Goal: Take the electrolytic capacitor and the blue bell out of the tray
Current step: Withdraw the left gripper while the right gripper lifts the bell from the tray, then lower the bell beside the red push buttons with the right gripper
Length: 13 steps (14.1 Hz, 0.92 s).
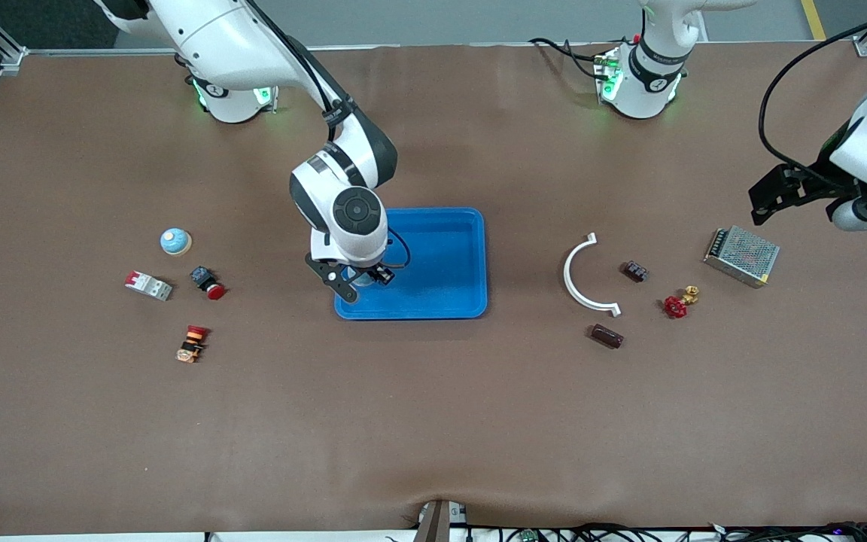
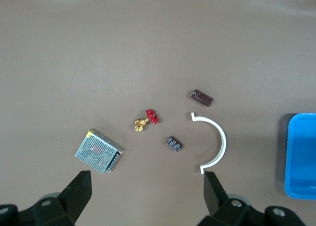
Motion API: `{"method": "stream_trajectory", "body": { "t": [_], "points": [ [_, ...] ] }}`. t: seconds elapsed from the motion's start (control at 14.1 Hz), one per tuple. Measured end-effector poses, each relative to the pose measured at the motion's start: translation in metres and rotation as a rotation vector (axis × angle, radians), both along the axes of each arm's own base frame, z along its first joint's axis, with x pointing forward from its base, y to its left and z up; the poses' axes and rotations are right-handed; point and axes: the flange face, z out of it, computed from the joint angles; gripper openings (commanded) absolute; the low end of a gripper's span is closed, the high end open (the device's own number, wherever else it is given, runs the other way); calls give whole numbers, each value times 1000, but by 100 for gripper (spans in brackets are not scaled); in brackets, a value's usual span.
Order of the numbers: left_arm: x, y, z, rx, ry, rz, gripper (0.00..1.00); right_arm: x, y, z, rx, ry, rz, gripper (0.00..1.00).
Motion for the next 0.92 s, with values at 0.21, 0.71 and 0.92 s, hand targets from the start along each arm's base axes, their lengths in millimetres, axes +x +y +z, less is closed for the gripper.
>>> {"method": "stream_trajectory", "body": {
  "t": [0.21,0.71,0.92],
  "points": [
    [-6,0,4,0,4,0,100,-1,-18,-2,-79,96,259,0],
    [-14,3,7,7,33,-6,100,67,-158,30,-65,210,699,0],
    [-14,2,7,7,34,-7,100,78,-231,40,-5,163,821,0]
  ]
}}
